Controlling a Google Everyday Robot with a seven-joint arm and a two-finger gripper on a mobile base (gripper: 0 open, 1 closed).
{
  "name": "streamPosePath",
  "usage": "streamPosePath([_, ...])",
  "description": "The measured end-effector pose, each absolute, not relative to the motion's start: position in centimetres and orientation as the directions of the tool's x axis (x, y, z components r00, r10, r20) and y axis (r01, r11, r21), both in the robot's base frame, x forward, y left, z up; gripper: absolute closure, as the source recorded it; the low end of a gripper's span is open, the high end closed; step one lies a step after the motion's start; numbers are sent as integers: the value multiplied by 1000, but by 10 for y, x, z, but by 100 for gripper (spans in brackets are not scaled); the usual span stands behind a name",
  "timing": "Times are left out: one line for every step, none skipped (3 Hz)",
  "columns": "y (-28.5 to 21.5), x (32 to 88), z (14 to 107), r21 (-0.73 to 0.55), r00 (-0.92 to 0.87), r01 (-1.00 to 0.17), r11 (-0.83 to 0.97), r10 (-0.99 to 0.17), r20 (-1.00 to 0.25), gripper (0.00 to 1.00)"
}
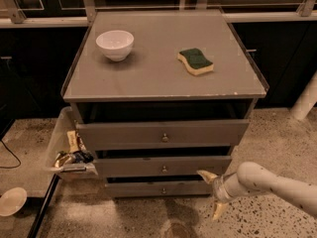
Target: Open bottom drawer
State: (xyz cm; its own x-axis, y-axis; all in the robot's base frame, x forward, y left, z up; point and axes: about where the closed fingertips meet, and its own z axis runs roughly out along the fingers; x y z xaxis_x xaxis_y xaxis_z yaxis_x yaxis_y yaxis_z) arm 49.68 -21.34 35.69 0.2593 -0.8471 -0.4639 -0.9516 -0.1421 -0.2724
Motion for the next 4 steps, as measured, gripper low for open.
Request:
streamPosePath([-203,508,331,-271,236,-955,-116,-852,-467,0])
streamPosePath([-197,526,300,-307,228,-948,-85,-854,-467,0])
streamPosePath([-195,533,276,-333,234,-940,-76,-852,-468,0])
streamPosePath([-195,533,276,-333,234,-940,-76,-852,-468,0])
